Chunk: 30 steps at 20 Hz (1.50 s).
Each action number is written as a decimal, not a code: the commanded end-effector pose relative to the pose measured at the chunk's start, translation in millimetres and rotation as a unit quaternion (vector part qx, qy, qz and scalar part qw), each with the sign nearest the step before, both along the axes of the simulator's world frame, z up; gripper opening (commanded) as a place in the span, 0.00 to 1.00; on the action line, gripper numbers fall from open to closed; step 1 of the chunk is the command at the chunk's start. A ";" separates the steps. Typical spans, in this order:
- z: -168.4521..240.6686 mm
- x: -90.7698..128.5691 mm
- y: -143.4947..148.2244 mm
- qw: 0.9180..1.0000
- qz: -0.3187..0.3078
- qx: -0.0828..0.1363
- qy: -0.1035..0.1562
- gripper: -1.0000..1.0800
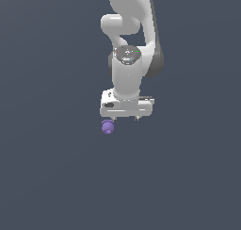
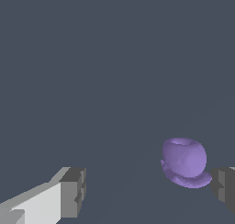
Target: Pick up the object and move it to a goal position.
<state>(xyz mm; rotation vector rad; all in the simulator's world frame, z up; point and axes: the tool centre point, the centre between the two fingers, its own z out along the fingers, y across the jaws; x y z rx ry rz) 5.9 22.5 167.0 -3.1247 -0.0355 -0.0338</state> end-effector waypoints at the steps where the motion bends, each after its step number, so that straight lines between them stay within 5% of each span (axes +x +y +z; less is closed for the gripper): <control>1: 0.0 0.0 0.0 1.000 0.000 0.000 0.000 0.96; 16: 13.2 5.3 -1.6 1.000 -0.012 0.013 -0.011 0.96; 30: -60.8 -28.4 -74.3 0.999 0.032 -0.006 0.006 0.96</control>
